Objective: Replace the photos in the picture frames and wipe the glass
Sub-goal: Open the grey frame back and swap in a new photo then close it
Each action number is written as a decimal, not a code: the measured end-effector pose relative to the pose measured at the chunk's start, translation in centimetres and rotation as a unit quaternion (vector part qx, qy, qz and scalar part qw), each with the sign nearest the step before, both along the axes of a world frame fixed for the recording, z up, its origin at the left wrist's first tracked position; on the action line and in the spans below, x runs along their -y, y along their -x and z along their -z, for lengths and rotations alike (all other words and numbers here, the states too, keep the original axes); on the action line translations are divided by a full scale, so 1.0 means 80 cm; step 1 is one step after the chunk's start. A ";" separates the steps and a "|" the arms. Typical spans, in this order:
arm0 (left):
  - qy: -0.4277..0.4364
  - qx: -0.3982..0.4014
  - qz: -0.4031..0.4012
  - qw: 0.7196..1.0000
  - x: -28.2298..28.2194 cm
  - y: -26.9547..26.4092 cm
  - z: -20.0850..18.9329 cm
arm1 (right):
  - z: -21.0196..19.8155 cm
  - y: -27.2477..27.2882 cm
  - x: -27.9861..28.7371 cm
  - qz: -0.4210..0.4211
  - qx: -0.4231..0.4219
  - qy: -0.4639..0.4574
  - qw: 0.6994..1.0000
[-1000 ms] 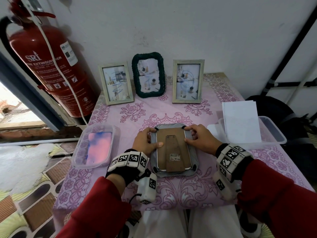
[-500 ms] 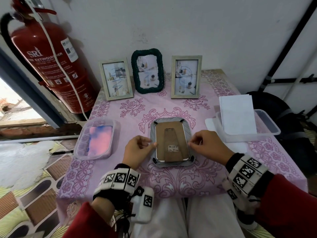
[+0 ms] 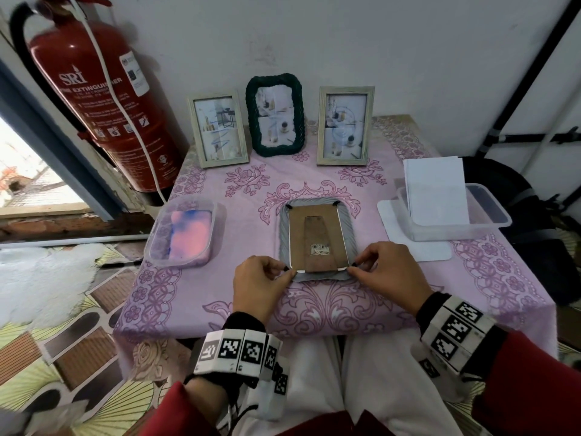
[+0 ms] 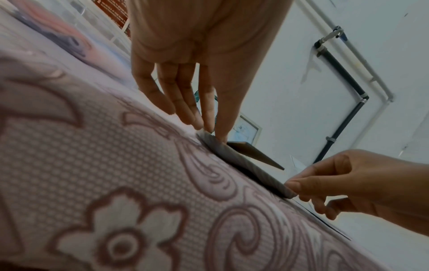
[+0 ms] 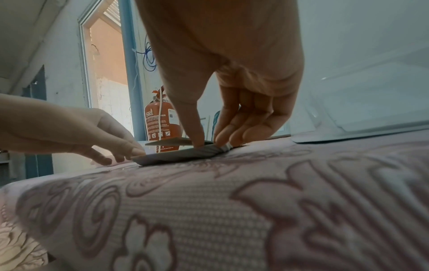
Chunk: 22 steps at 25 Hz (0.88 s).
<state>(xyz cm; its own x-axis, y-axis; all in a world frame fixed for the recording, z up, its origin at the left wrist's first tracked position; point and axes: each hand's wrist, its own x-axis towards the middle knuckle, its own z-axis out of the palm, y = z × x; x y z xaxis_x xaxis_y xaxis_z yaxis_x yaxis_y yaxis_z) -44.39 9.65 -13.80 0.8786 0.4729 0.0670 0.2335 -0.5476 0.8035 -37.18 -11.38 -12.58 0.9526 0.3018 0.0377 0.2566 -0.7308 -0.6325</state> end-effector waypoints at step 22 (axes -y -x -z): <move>0.092 -0.007 0.029 0.995 0.002 -0.003 0.004 | 0.009 -0.007 0.002 0.025 -0.023 -0.068 0.997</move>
<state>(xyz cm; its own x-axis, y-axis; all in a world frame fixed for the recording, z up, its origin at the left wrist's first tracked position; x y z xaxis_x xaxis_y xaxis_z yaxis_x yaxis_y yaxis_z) -44.13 9.51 -14.10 0.9047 0.4250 -0.0294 0.2185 -0.4036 0.8885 -36.66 -11.57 -13.28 0.9682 0.2483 0.0311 0.1901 -0.6489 -0.7368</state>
